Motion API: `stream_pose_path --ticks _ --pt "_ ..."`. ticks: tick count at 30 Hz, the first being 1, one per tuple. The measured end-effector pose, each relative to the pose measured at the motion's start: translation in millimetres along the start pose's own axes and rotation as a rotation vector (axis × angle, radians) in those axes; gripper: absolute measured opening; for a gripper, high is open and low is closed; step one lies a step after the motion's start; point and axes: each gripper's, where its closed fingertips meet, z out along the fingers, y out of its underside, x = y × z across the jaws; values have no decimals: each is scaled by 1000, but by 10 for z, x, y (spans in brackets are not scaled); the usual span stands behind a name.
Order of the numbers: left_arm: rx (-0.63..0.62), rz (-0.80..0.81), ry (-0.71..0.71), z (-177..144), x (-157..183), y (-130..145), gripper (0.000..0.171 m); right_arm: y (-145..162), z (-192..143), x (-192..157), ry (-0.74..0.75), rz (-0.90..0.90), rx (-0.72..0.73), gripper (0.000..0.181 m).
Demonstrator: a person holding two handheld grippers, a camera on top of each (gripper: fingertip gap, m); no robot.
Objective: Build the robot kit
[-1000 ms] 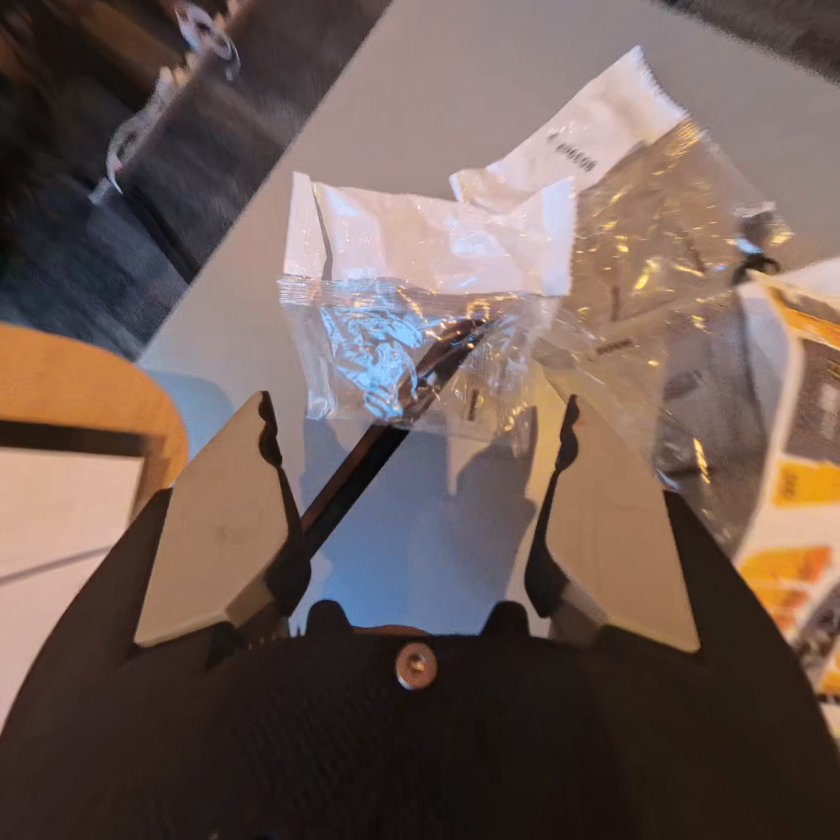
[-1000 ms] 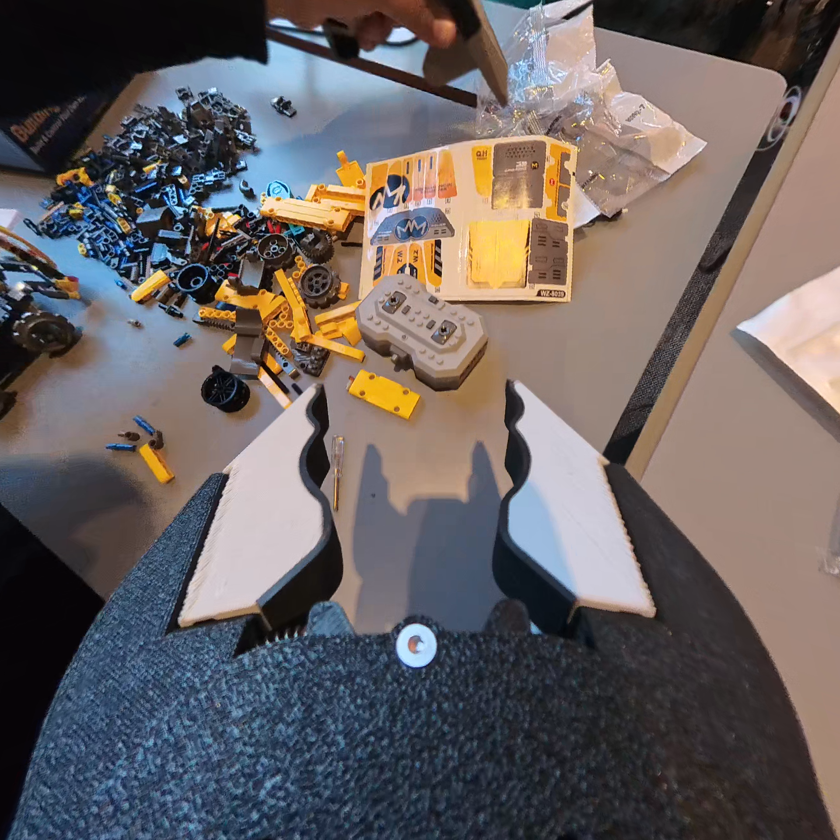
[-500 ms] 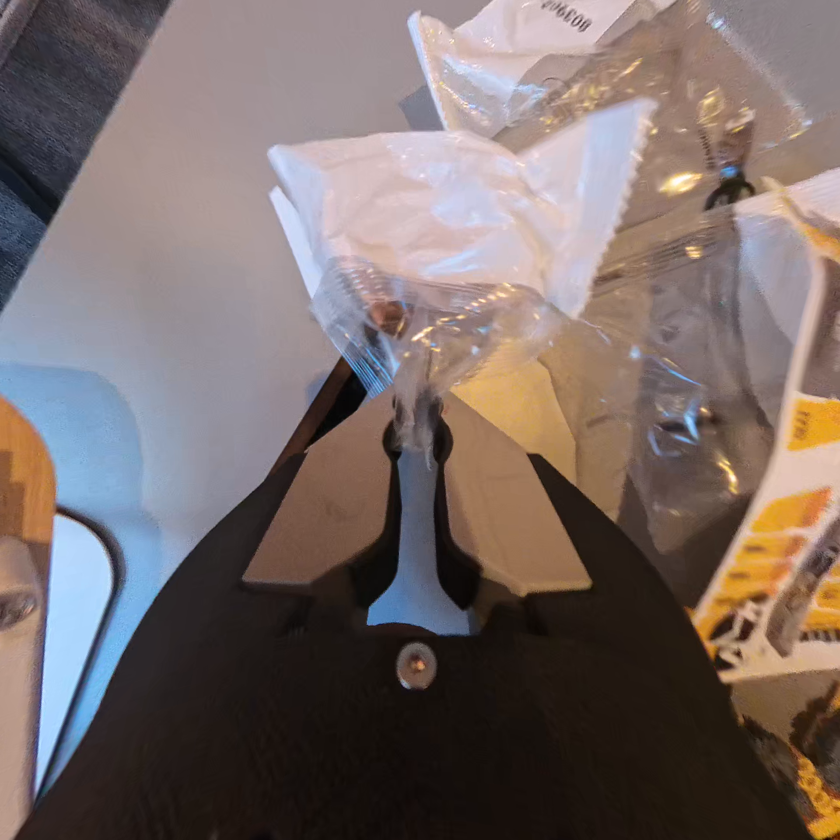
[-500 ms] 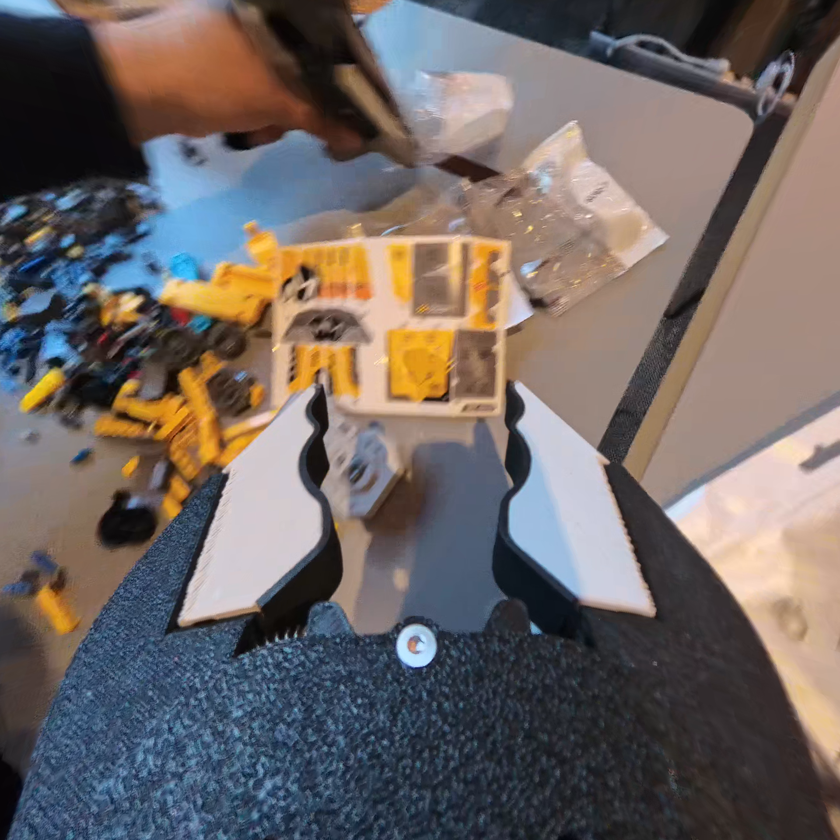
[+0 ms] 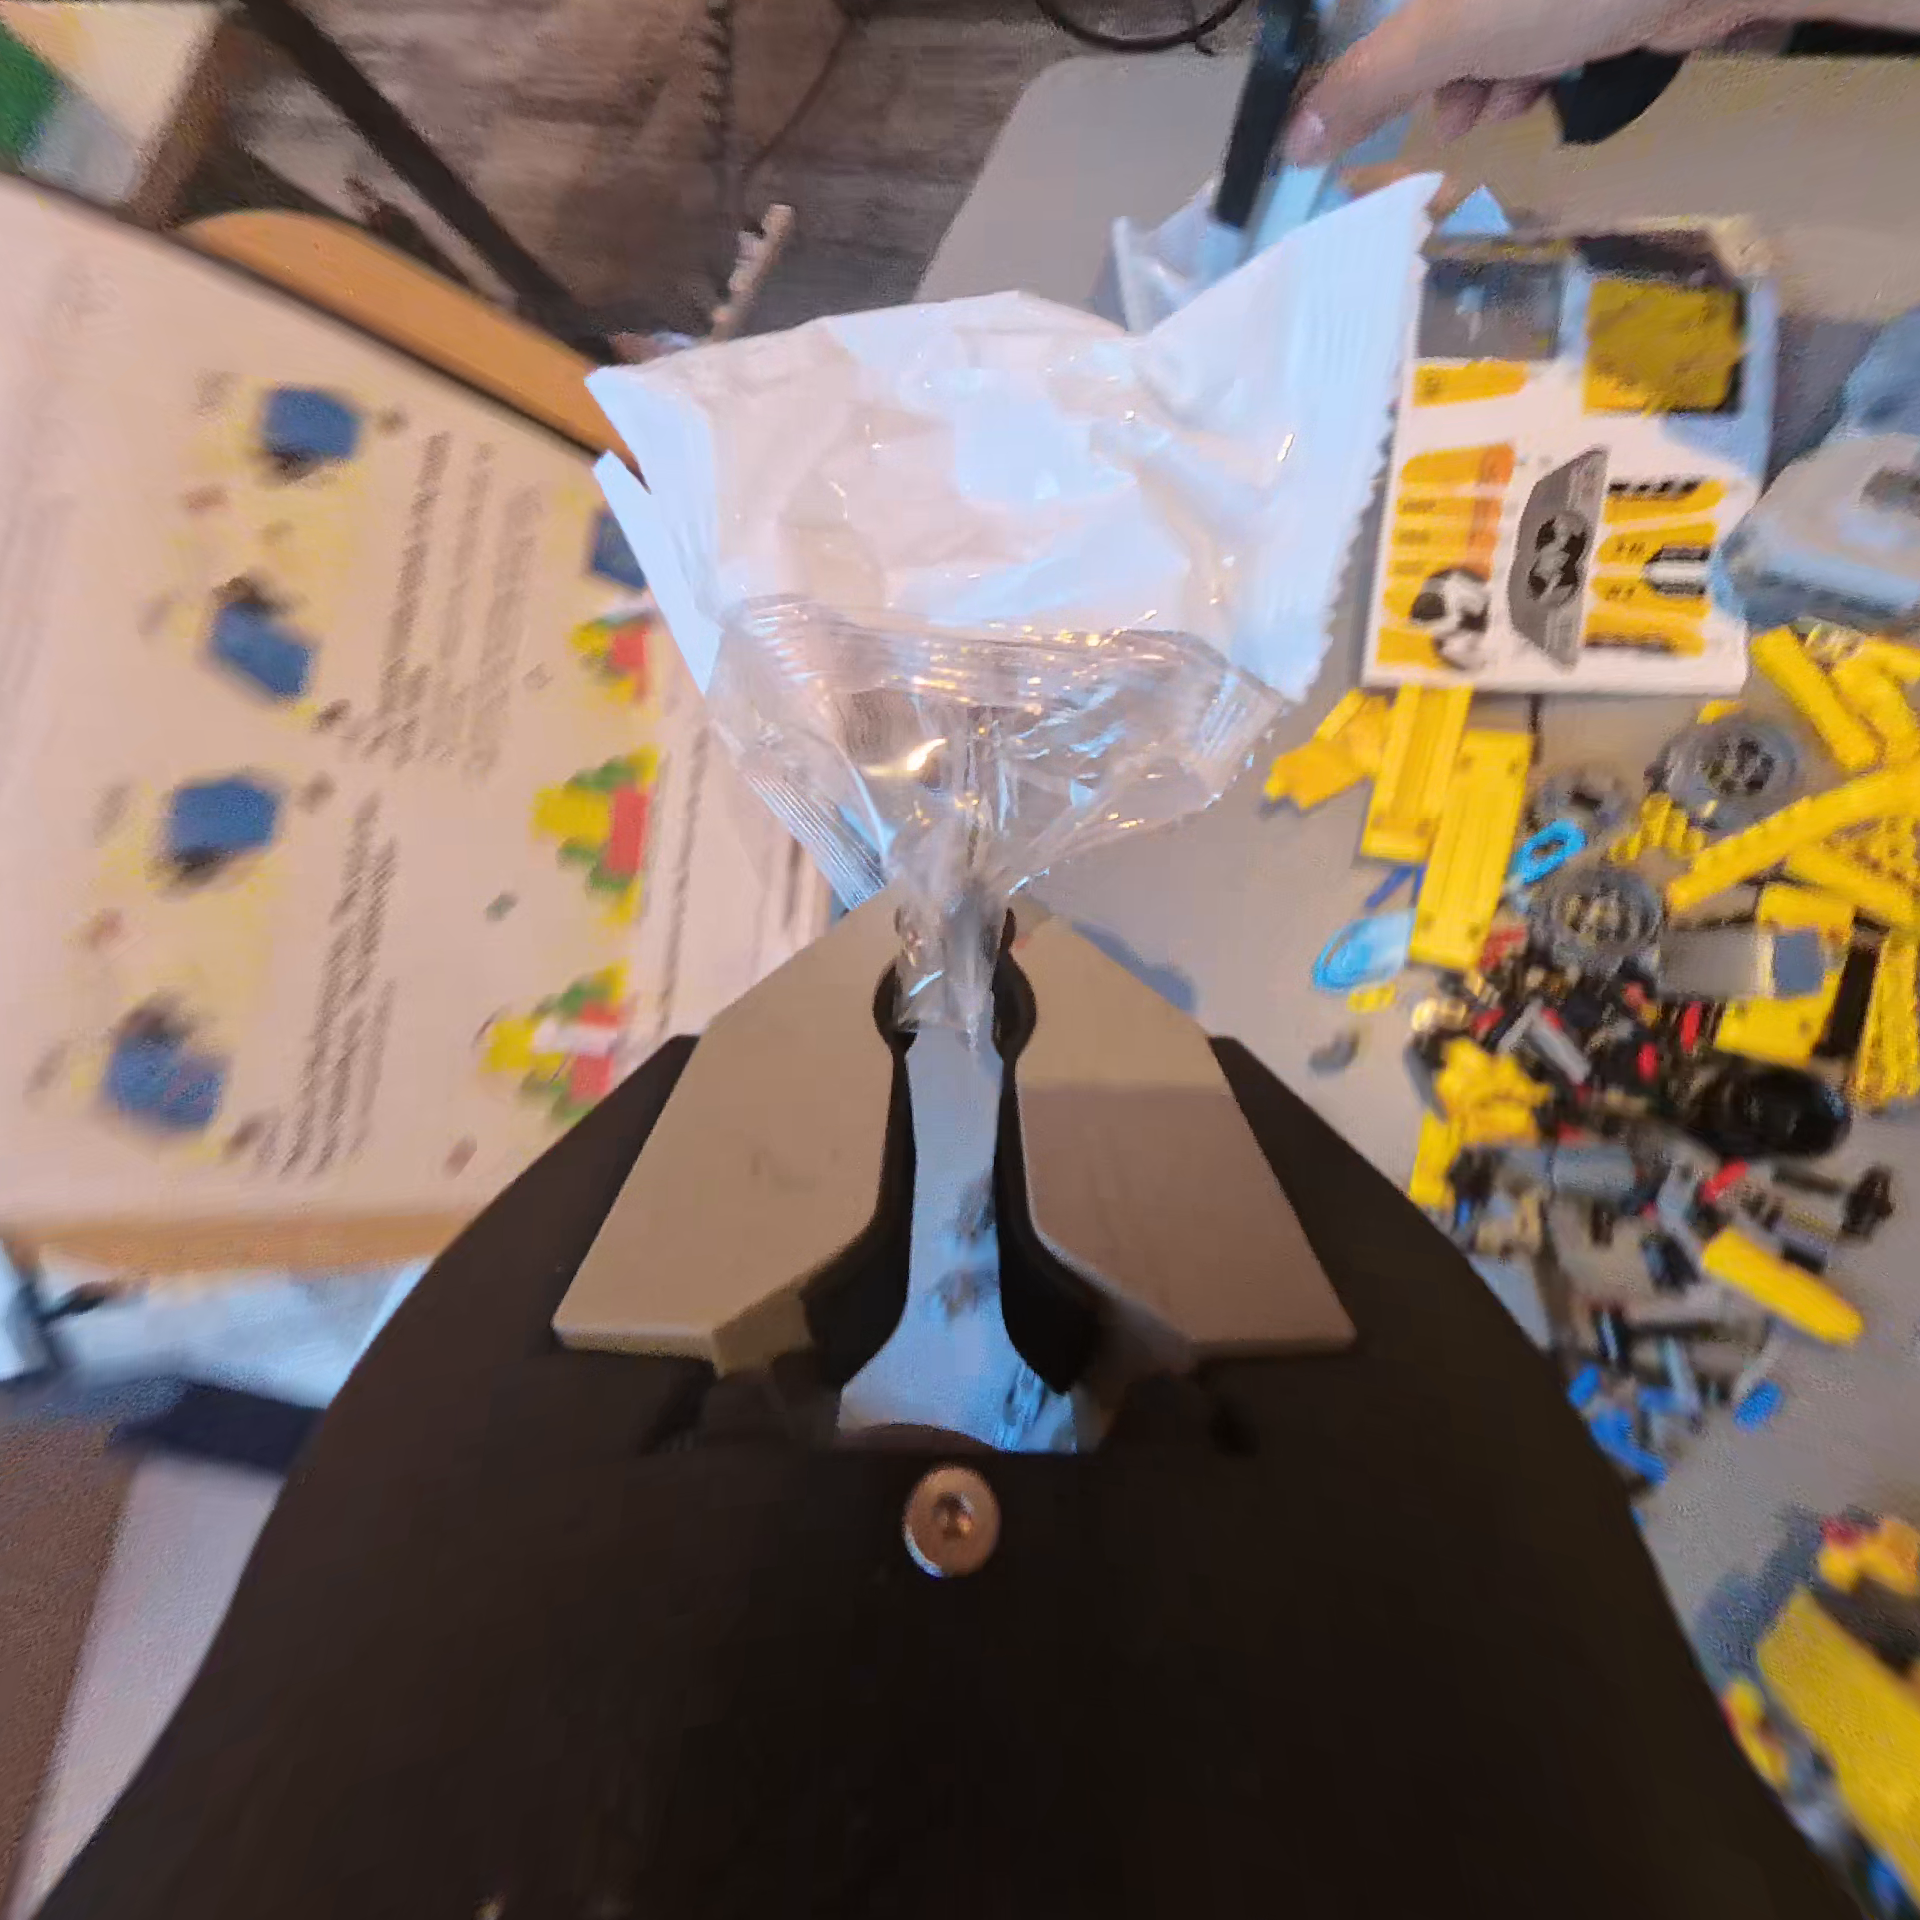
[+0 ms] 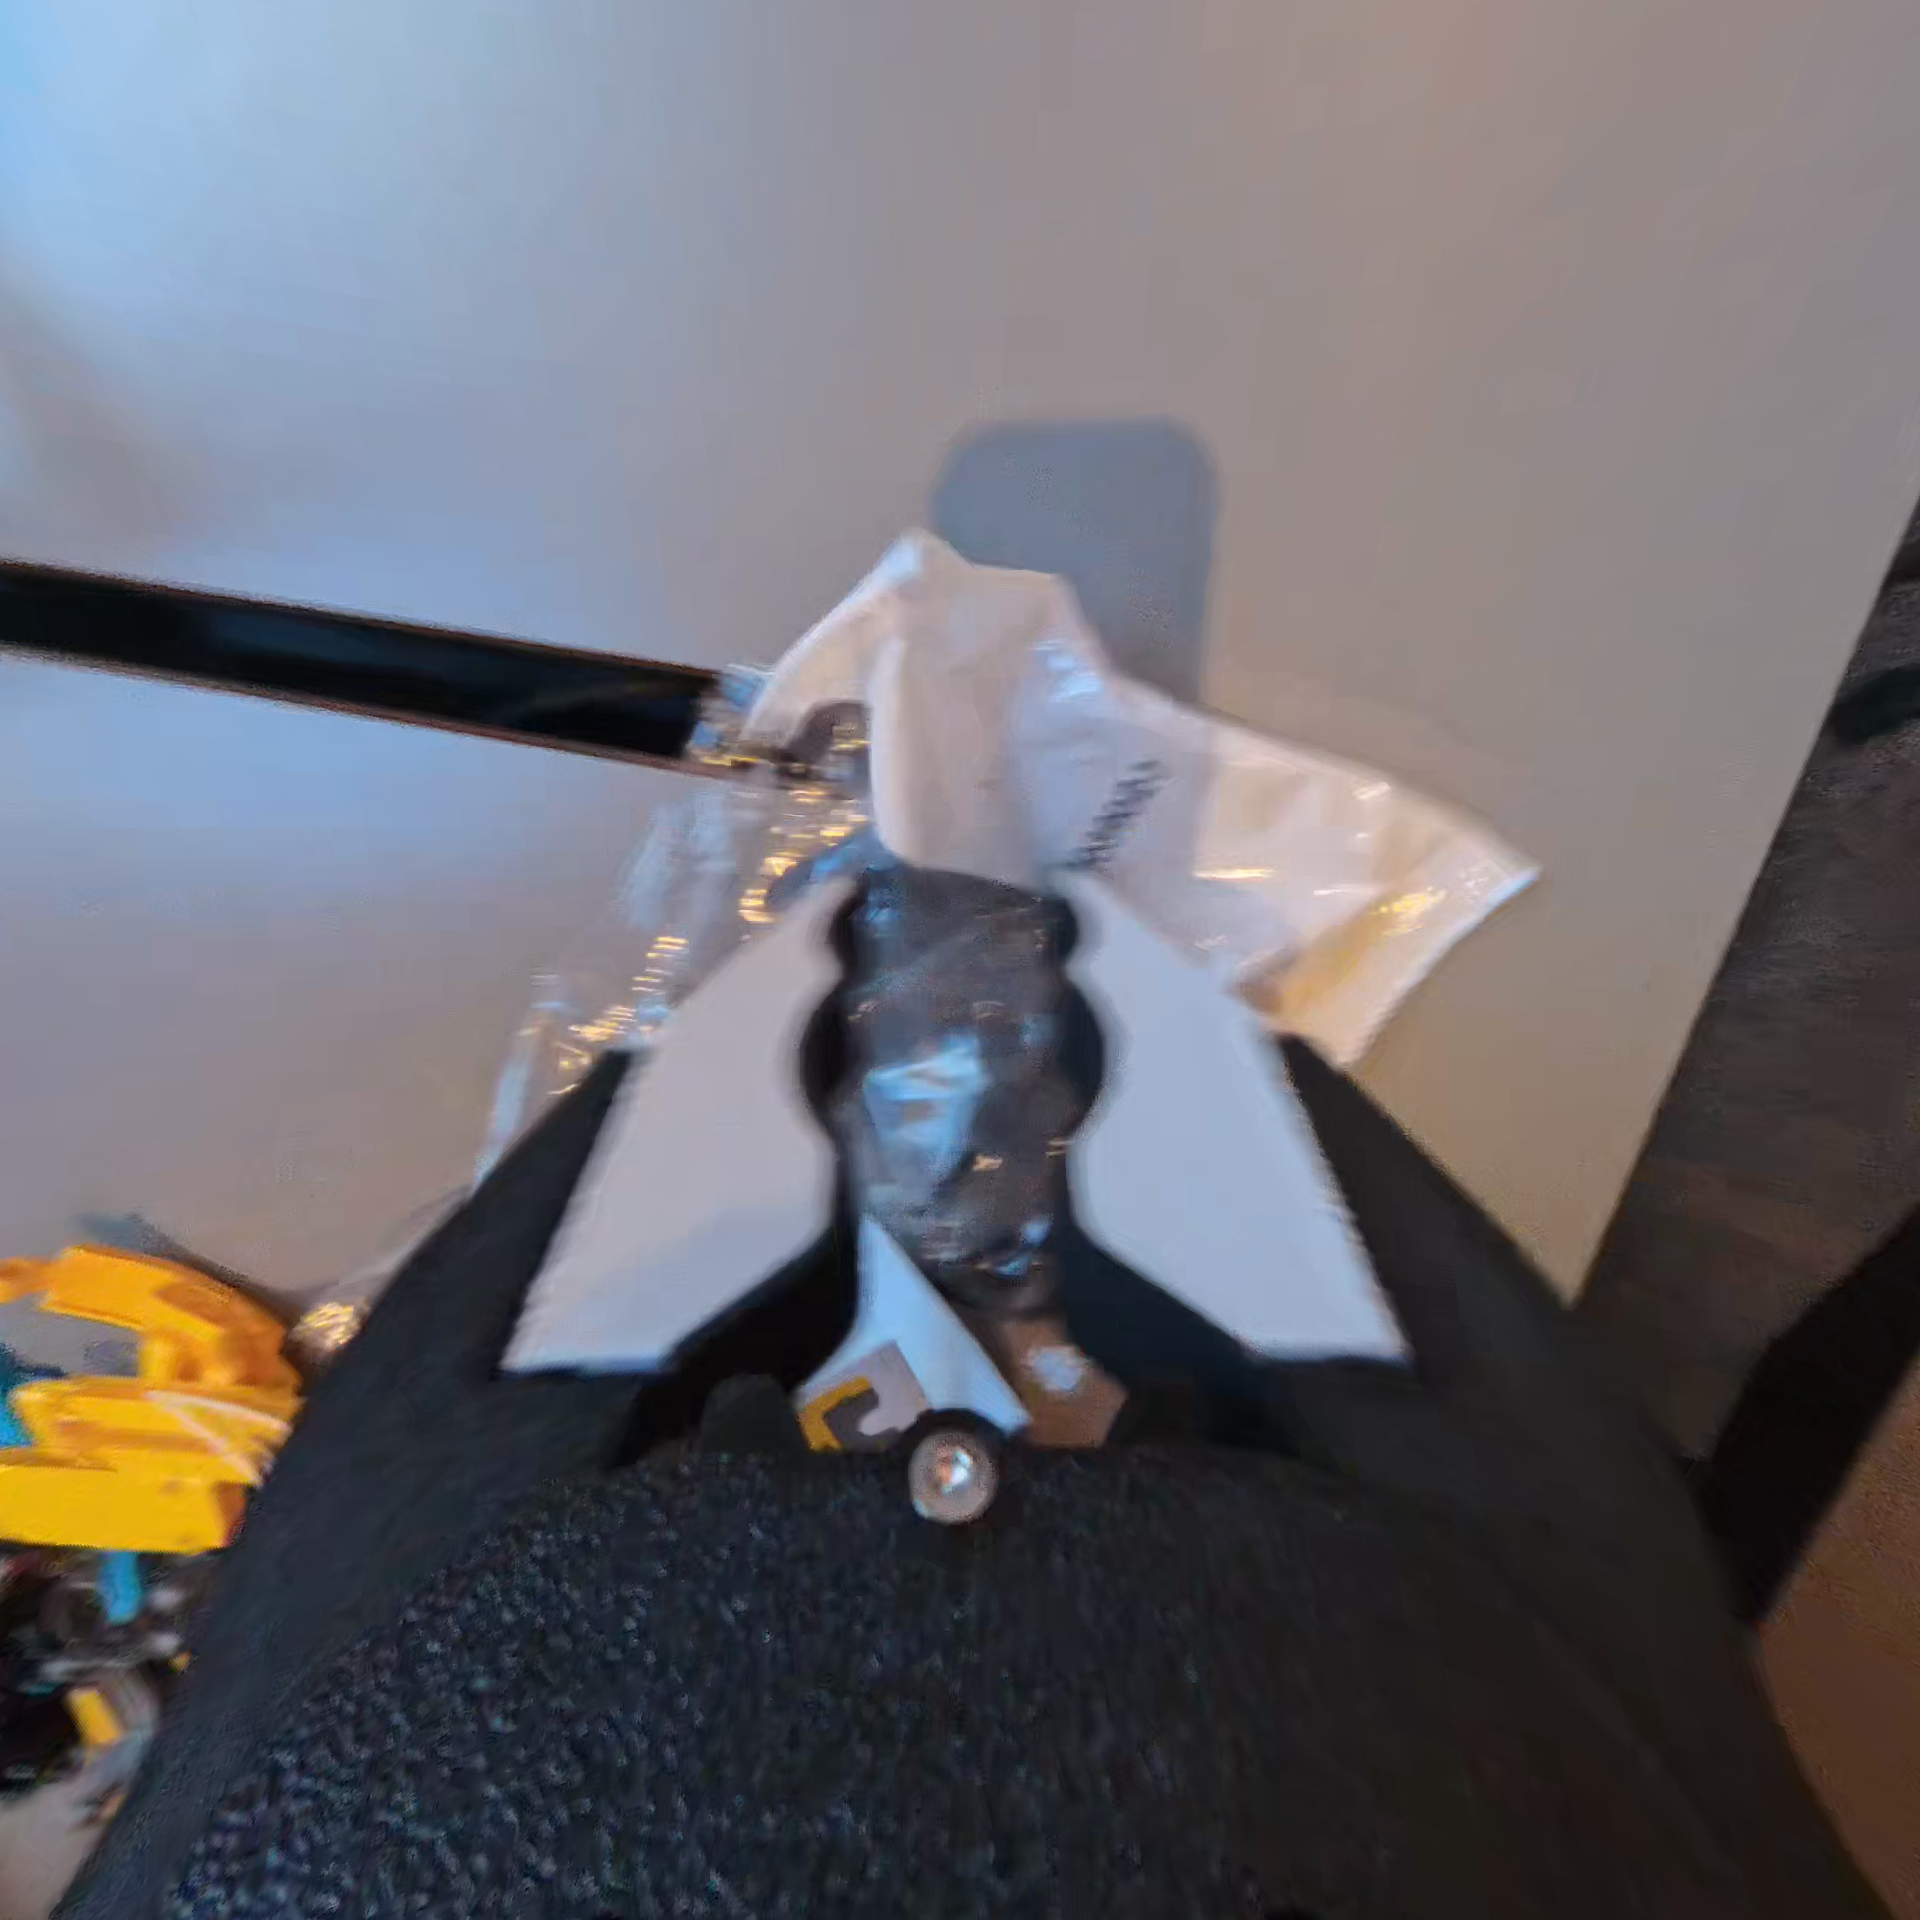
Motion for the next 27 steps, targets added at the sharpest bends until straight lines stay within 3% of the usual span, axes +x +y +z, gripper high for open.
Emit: stream_pose_path --ticks 1,5,7,9,12,14,16,19,22,25,27 --pt "0 -1 -34 -257 -71 153 6 7 10 24 24 -45 -12 2" --pt "-87 -45 -215 -1263 -490 1092 6 -289 -455 -126 40 -100 178 0" --pt "-244 -47 -332 -1685 -802 1820 6 -417 -880 -270 83 -180 305 0" --pt "-474 -35 -322 -1927 -926 2687 6 -539 -1414 -512 120 -259 471 0" --pt "-738 -36 -252 -1939 -932 3828 6 -577 -2253 -1391 20 -410 699 0" --pt "-782 -73 -125 -1737 -729 4316 8 -461 -2643 -2233 -66 -556 774 0" --pt "-770 -110 -32 -1500 -545 4600 8 -214 -2738 -3247 -222 -721 732 0" --pt "-736 -139 -23 -1283 -457 4726 7 227 -2493 -4729 -451 -916 587 0" --pt "-688 -165 -56 -1401 -460 4607 21 485 -1785 -5821 -475 -1055 440 0" --pt "-575 -251 -117 -1711 -542 4385 60 657 -798 -6449 -440 -1084 245 0" --pt "-486 -307 -145 -1966 -574 4212 83 825 -170 -6560 -368 -1091 91 0"
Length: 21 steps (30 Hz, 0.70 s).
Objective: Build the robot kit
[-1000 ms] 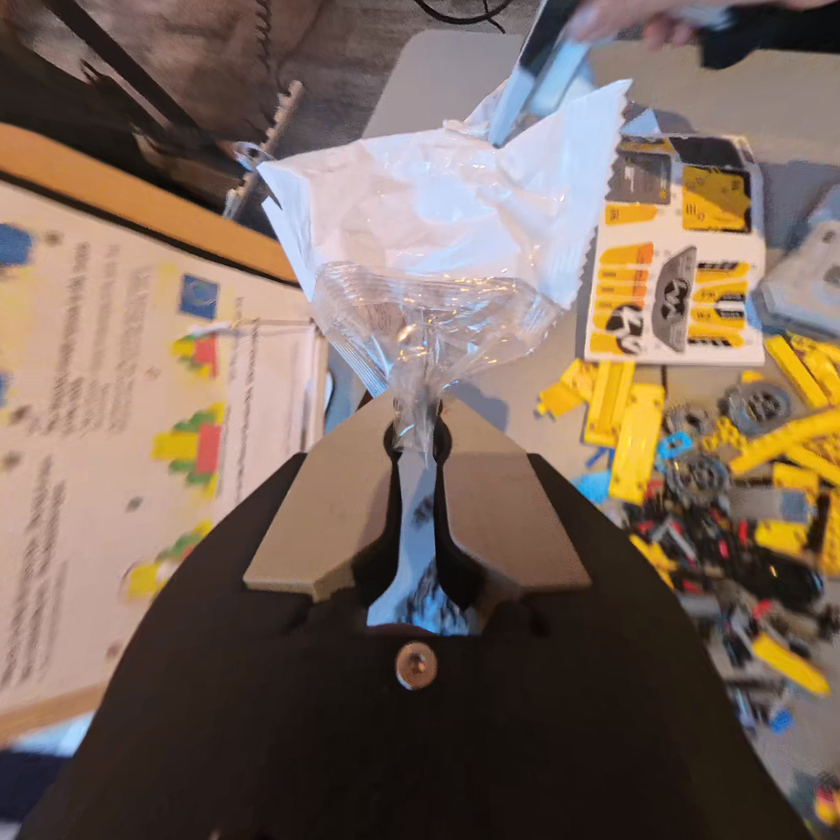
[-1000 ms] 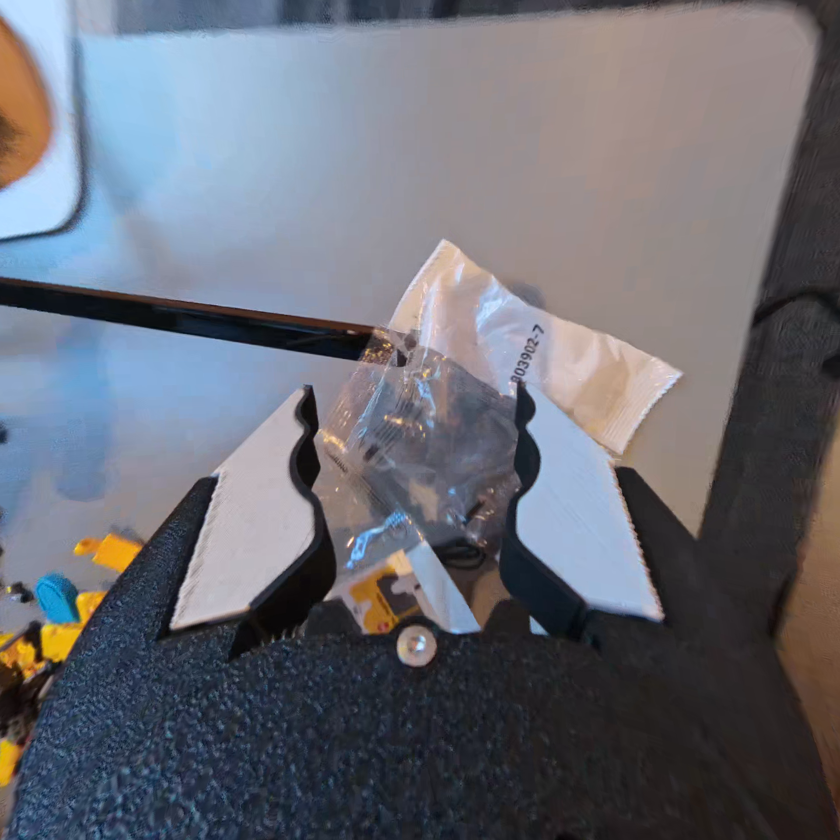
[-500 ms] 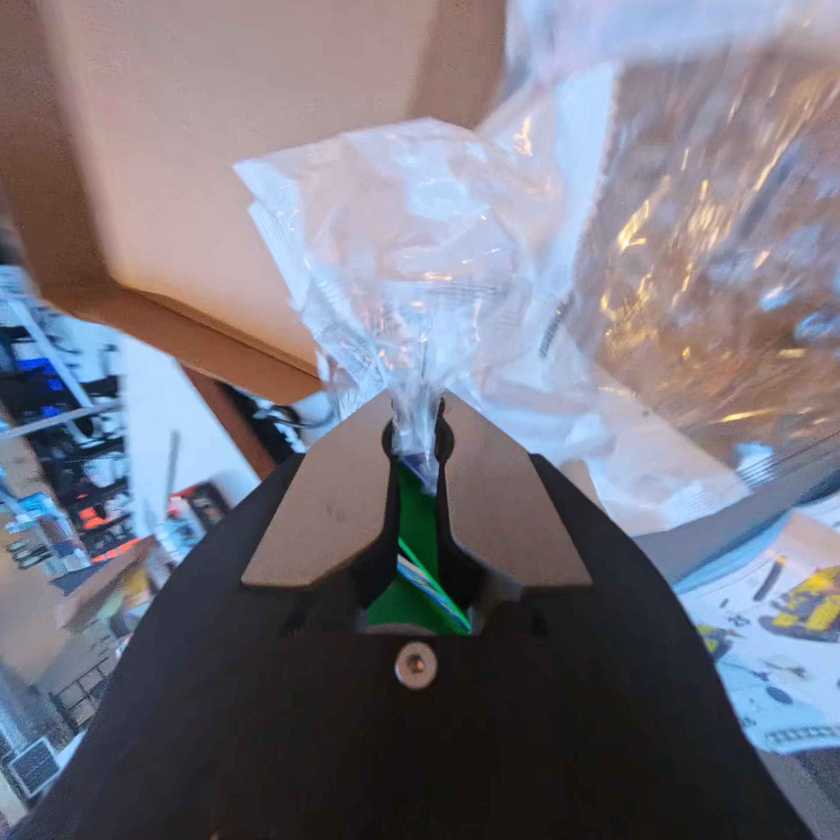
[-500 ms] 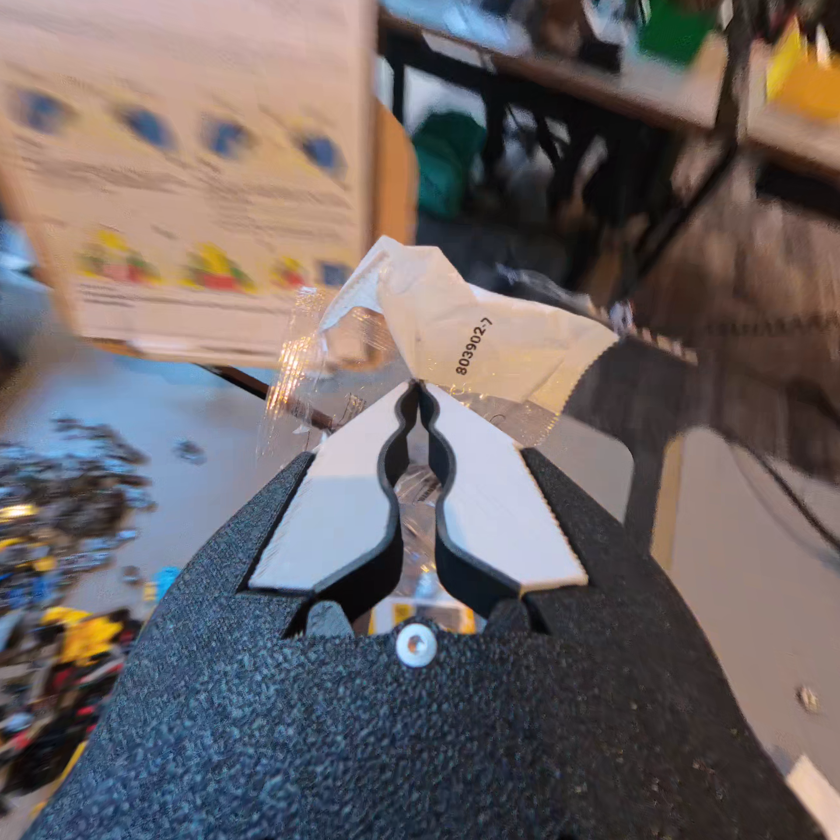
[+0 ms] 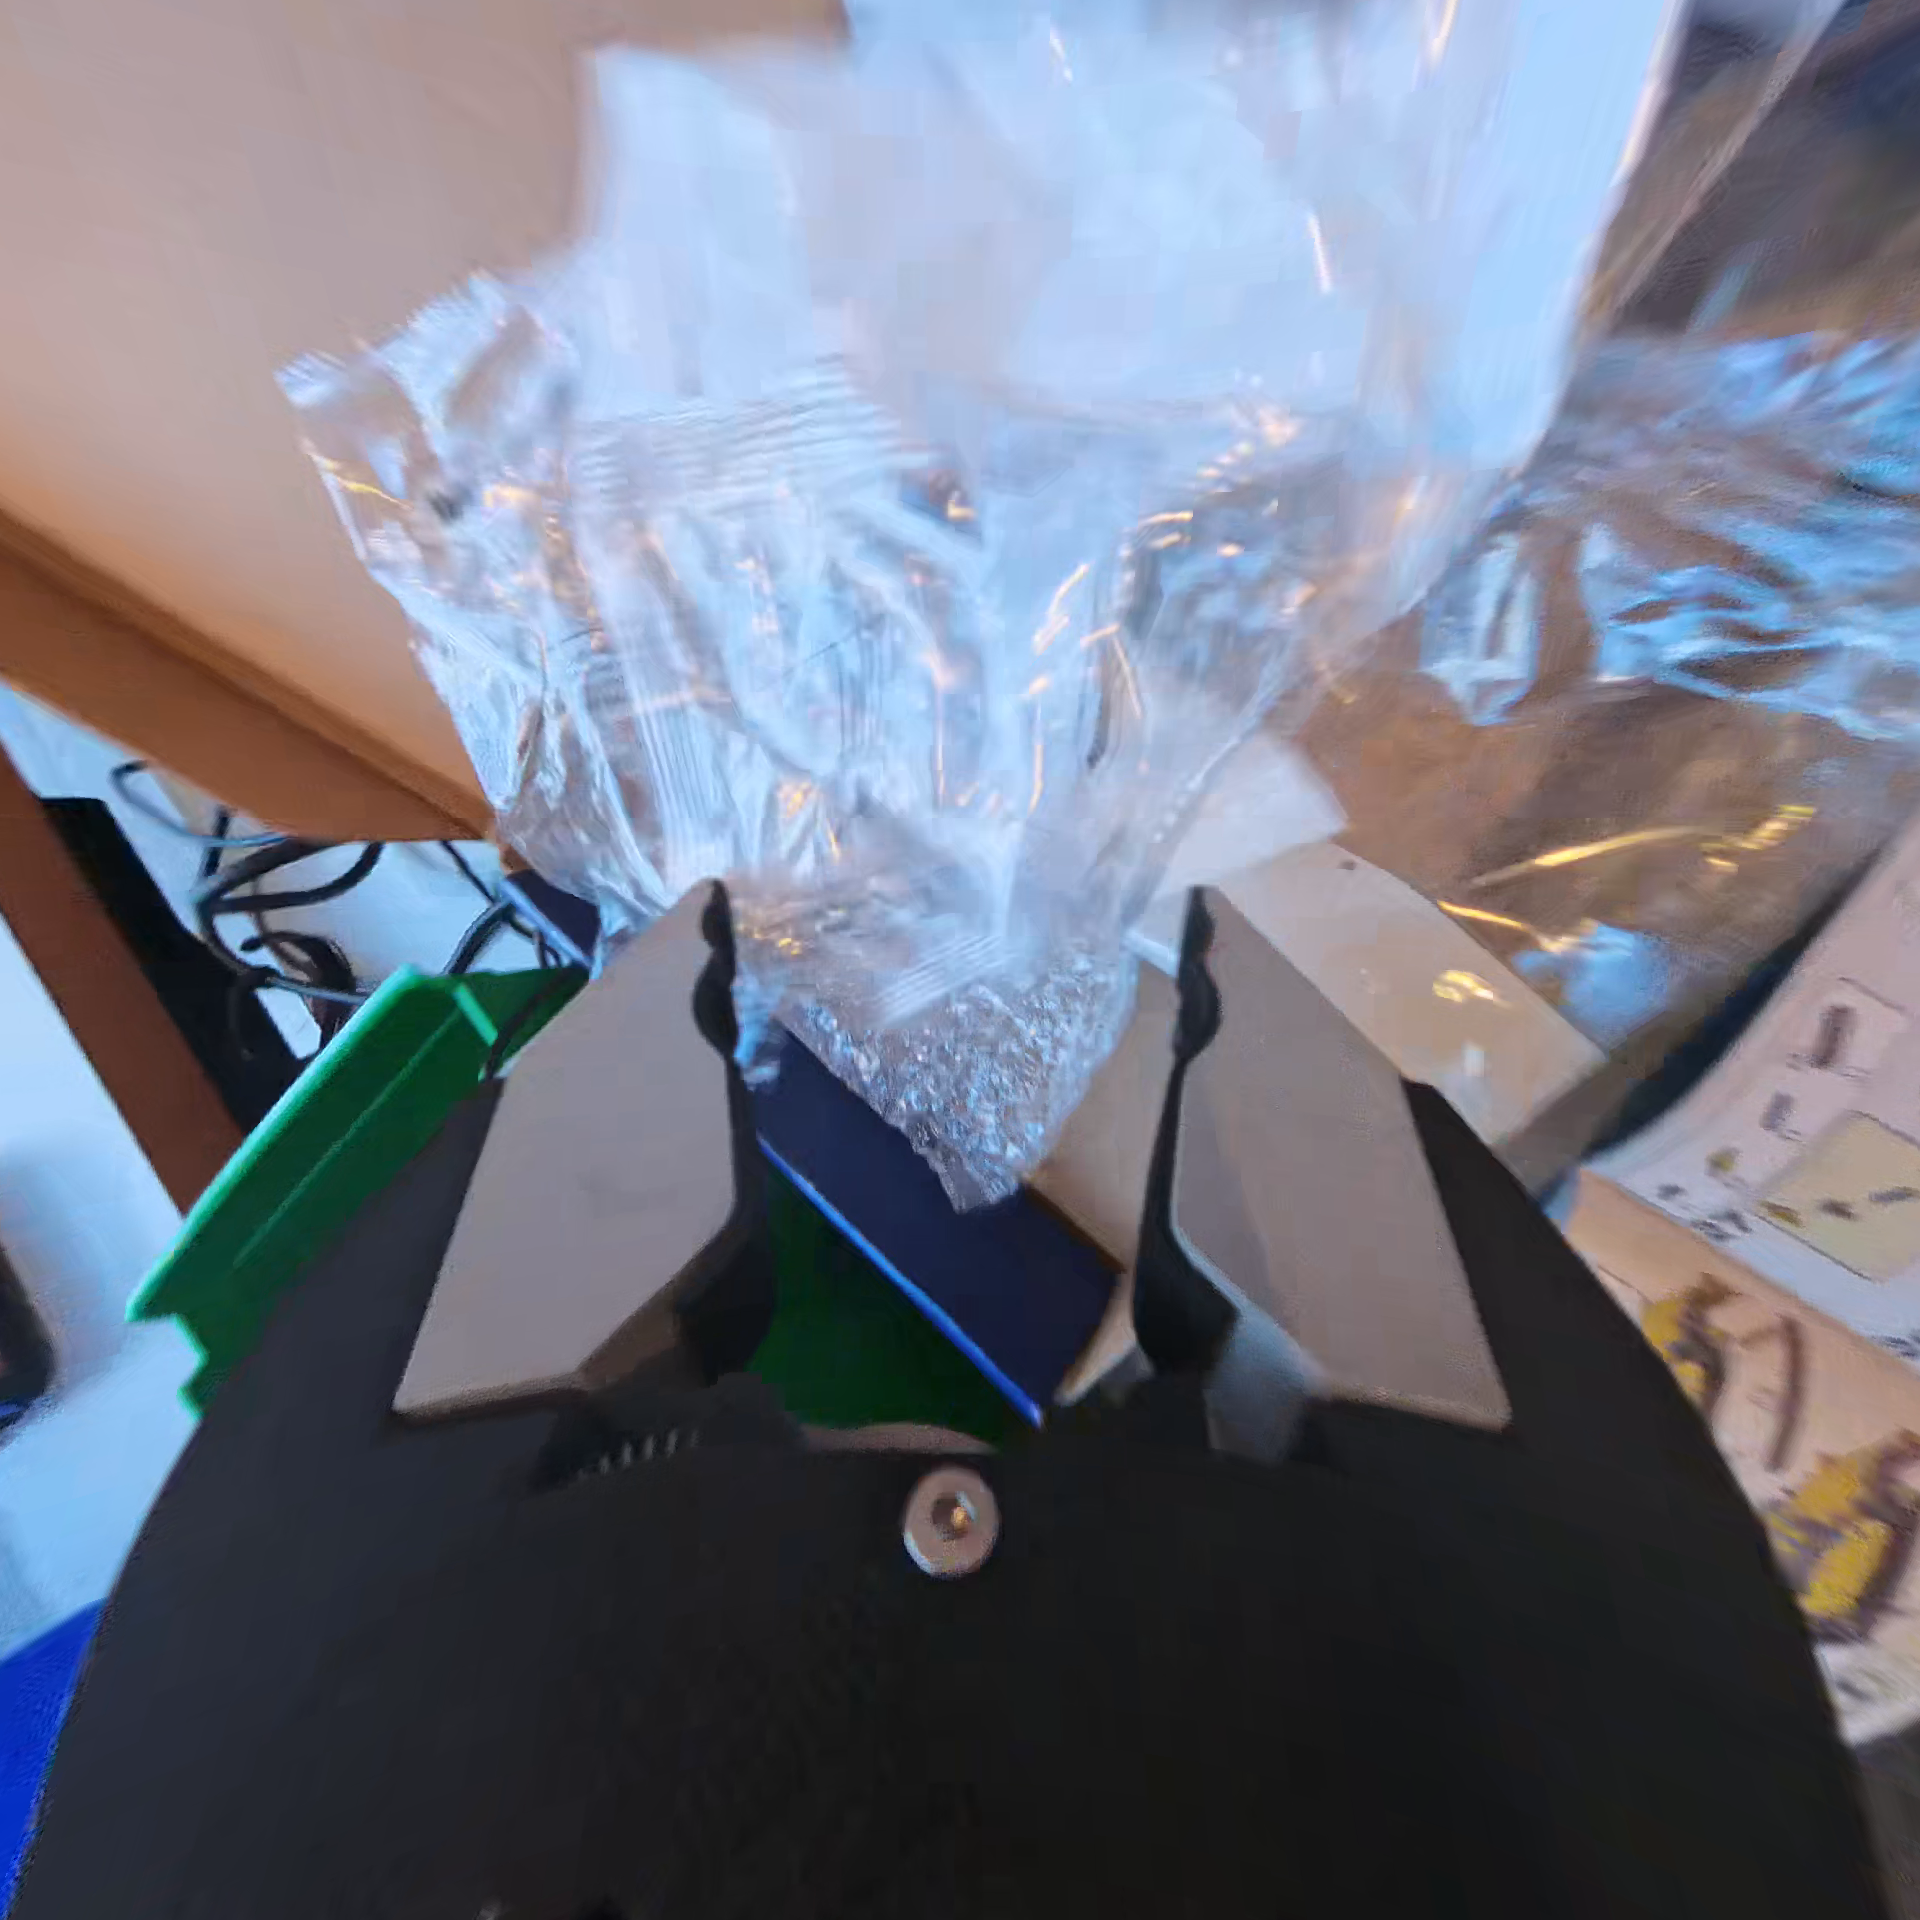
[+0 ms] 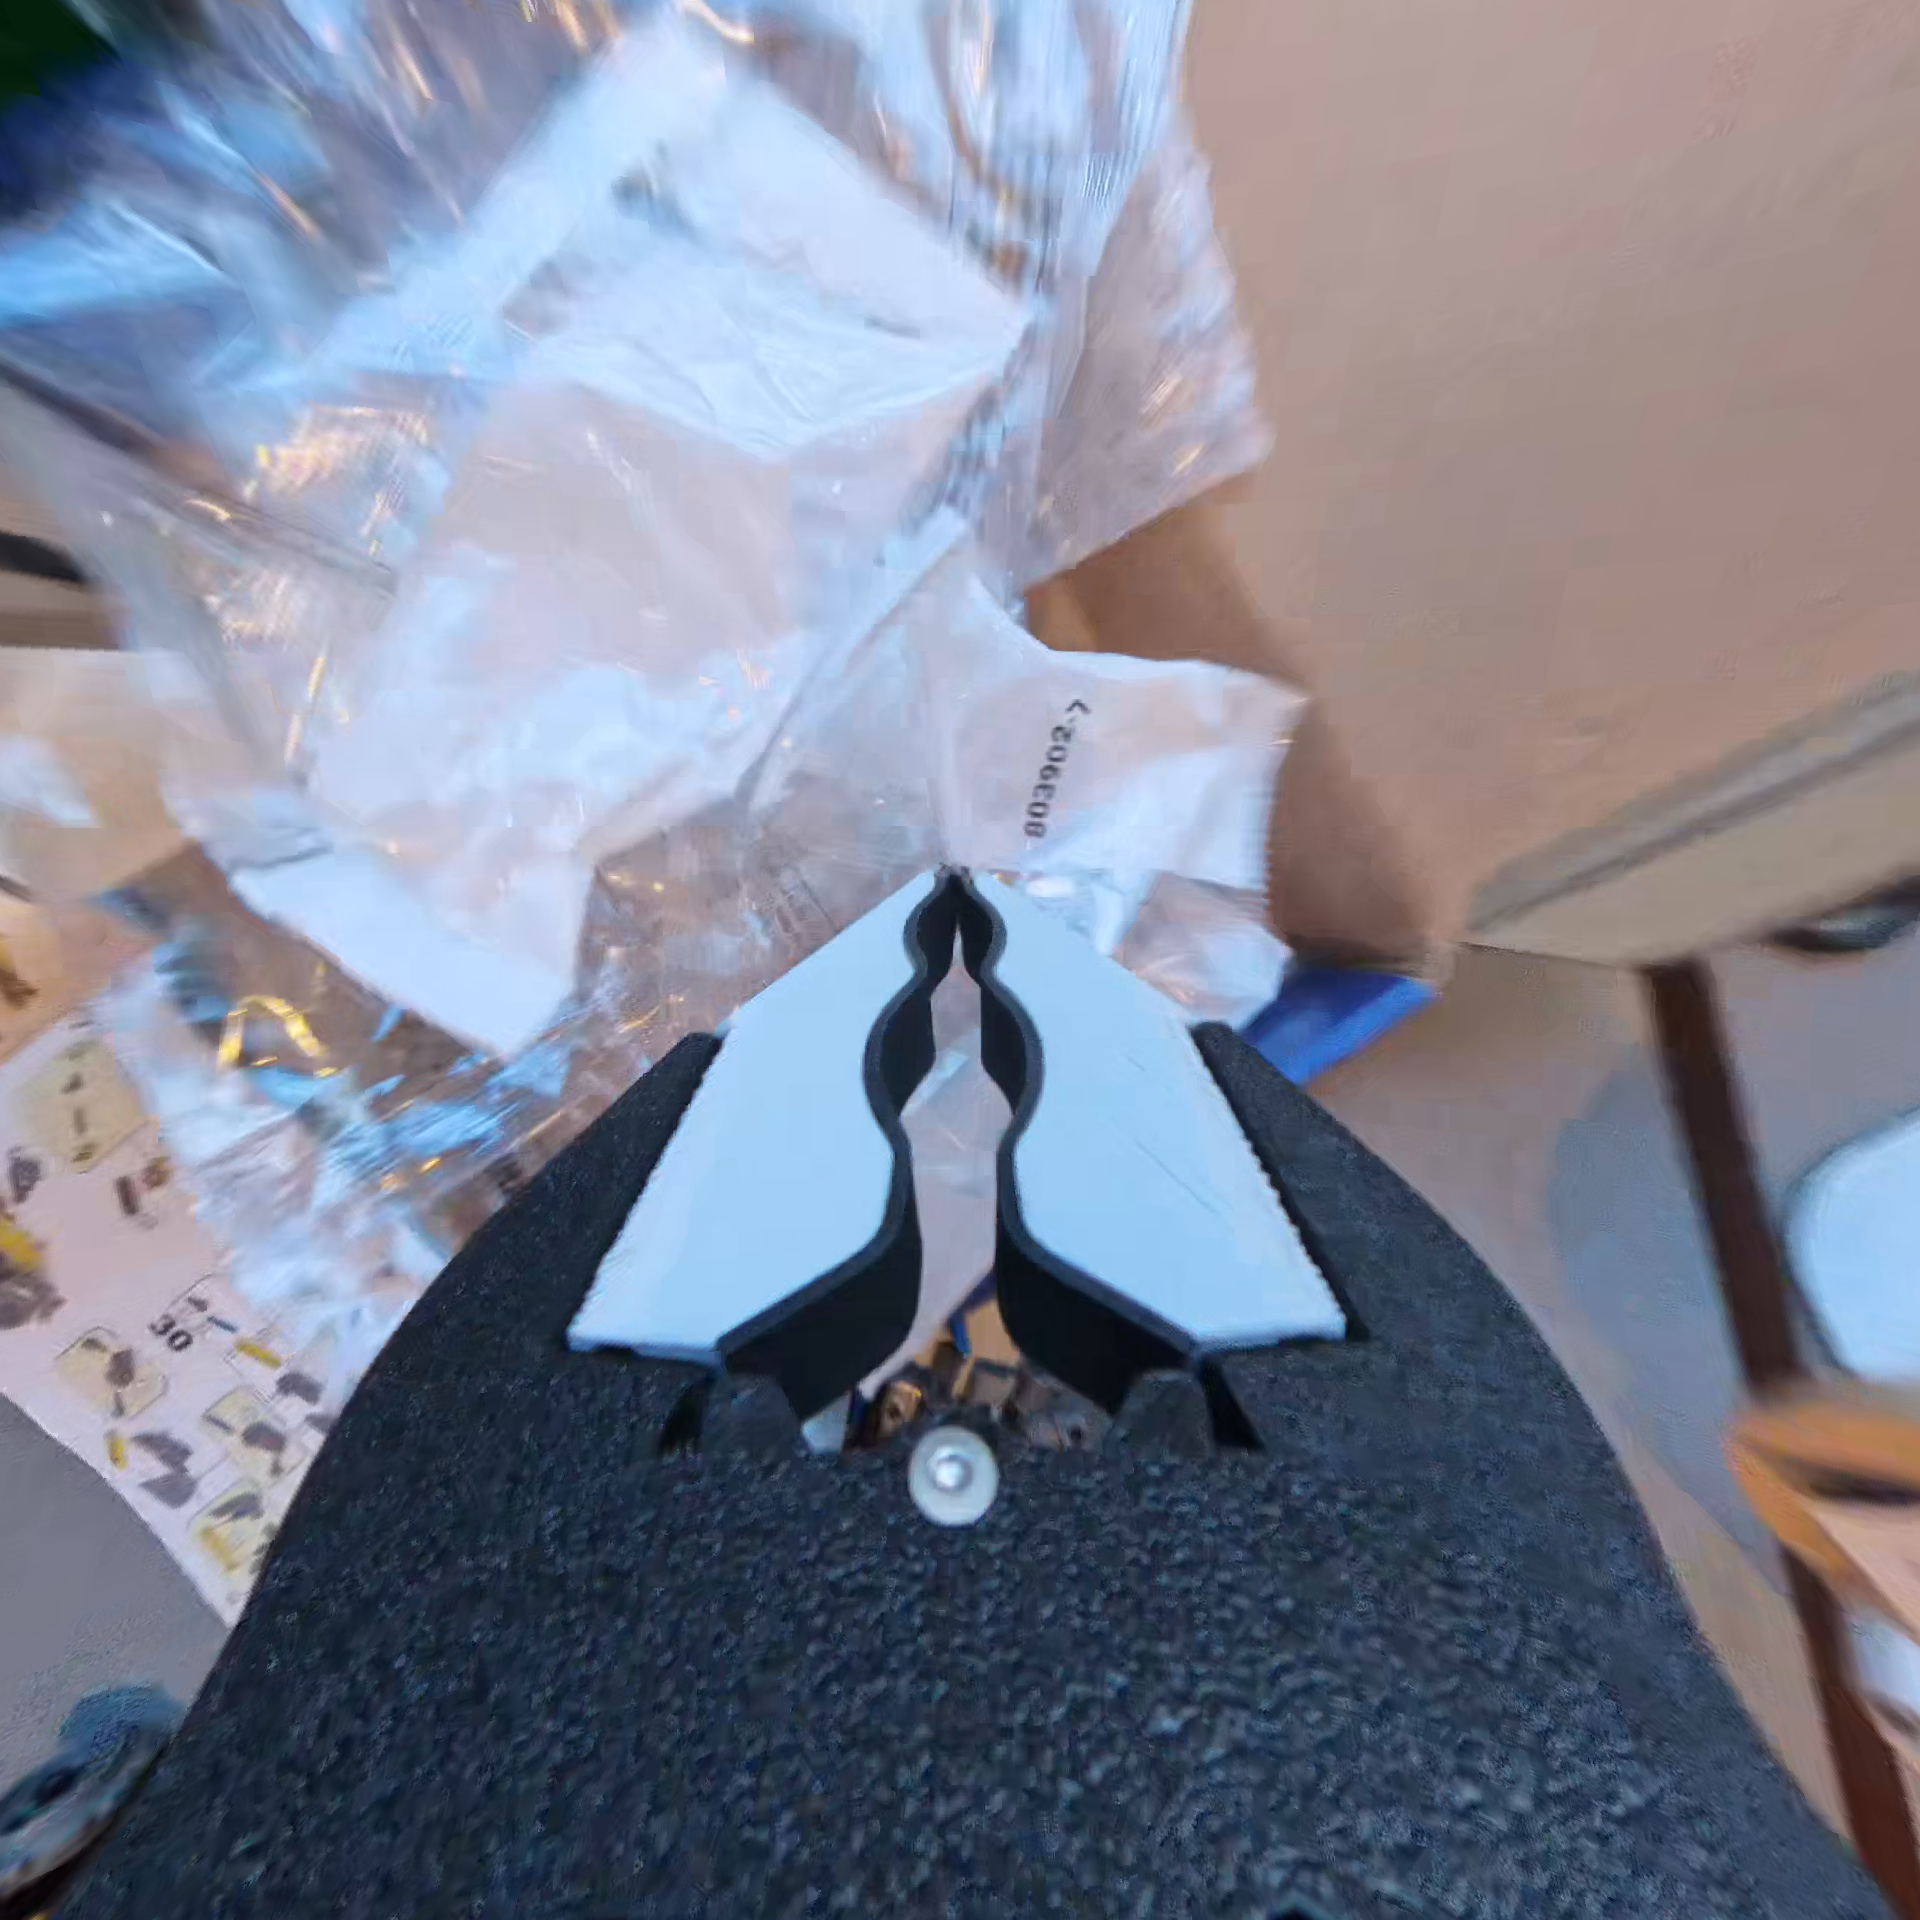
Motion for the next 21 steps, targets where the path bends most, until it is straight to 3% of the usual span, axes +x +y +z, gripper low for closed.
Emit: stream_pose_path --ticks 1,3,5,8,10,13,16,19,21 --pt "49 -34 9 -161 -3 -34 92 110 236 -62 -25 6 -73 0" --pt "145 -96 29 -470 -1 -139 95 261 494 -154 -50 18 -156 8" --pt "233 -138 27 -724 -13 -287 98 194 436 -181 -50 9 -110 19" --pt "289 -186 6 -863 -35 -482 100 -87 -74 -128 -58 41 48 48" --pt "254 -238 1 -787 -64 -521 108 -215 -591 -47 -53 56 159 65" --pt "145 -298 -81 -620 -217 -438 116 -91 -1538 162 -20 80 309 80" --pt "110 -336 -151 -587 -337 -416 115 674 -2496 600 76 154 400 78" --pt "229 -332 -132 -780 -237 -770 113 2143 -3074 1304 229 299 339 72" --pt "345 -267 -28 -948 130 -1307 110 3235 -3150 1602 202 524 277 70"
